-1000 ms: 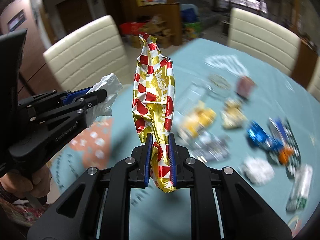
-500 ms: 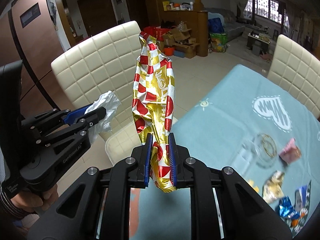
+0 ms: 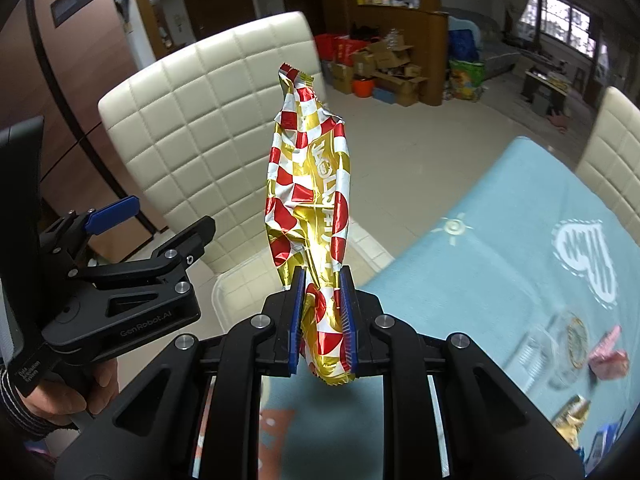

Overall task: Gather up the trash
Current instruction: 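Carry both items to the clear bin on the chair and release them, then grasp the clear plastic tray with the left tool while the right tool grasps the white cap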

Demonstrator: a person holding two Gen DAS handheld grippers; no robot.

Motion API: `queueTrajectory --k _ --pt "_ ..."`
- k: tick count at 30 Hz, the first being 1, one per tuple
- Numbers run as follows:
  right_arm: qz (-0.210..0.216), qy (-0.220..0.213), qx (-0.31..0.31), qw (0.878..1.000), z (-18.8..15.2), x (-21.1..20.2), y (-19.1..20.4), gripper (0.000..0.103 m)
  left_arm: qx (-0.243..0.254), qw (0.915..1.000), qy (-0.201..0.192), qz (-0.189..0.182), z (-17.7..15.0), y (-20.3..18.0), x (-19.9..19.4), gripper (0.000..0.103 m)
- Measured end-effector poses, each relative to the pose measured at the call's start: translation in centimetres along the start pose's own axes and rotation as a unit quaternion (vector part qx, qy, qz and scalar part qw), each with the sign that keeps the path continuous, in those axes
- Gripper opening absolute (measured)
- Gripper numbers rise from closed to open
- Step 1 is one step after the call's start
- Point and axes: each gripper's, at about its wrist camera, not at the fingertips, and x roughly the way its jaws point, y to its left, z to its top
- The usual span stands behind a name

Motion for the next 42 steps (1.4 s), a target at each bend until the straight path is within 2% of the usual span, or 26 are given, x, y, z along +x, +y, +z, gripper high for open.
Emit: queueTrajectory --k 2,4,5,6,11,17,26,29,34,37,40,42 --pt "0.006 0.001 -0.007 1.000 0.3 0.7 0.6 0.021 -0.011 0.9999 0.004 0.005 -0.1 0.9 0.3 0.090" --pt "0.020 0.007 -0.006 1.000 0.5 1.2 0.9 0.035 -0.021 0.9997 0.008 0.012 -0.2 1.7 0.4 0.090" --pt "0.021 0.007 0.000 1.000 0.5 1.3 0.9 0.062 -0.024 0.9996 0.010 0.012 -0.3 2.0 0.4 0.090" --pt "0.018 0.000 0.006 1.000 0.5 1.1 0.9 0.081 -0.027 0.9995 0.012 0.010 -0.3 2.2 0.4 0.090" --pt "-0.005 -0.009 0.015 1.000 0.0 0.2 0.5 0.080 -0.041 0.9990 0.016 0.004 -0.7 2.8 -0.3 0.090" --pt "-0.023 -0.007 0.055 0.998 -2.0 -2.3 -1.4 0.080 -0.026 0.9994 0.010 -0.022 -0.6 1.6 -1.4 0.090" --pt "-0.091 -0.021 0.108 0.990 -8.7 -8.7 -4.5 0.081 0.049 0.9931 0.010 -0.106 -2.1 -5.1 -5.2 0.090" --pt "-0.115 -0.025 0.138 0.983 -11.6 -11.0 -5.9 0.081 0.087 0.9866 0.012 -0.138 -3.2 -8.3 -6.7 0.090" --pt "-0.160 -0.027 0.195 0.967 -16.8 -14.9 -9.0 0.081 0.152 0.9698 0.015 -0.190 -5.3 -14.3 -9.3 0.090" --pt "-0.190 -0.023 0.238 0.952 -20.2 -17.0 -11.0 0.081 0.180 0.9599 0.023 -0.214 -6.7 -17.0 -10.3 0.090" --pt "-0.207 -0.015 0.261 0.943 -22.8 -17.9 -12.0 0.081 0.204 0.9505 0.033 -0.232 -8.4 -19.3 -11.0 0.090" --pt "-0.214 -0.010 0.279 0.936 -24.5 -18.4 -12.8 0.081 0.216 0.9473 0.041 -0.233 -9.1 -20.1 -10.9 0.090"
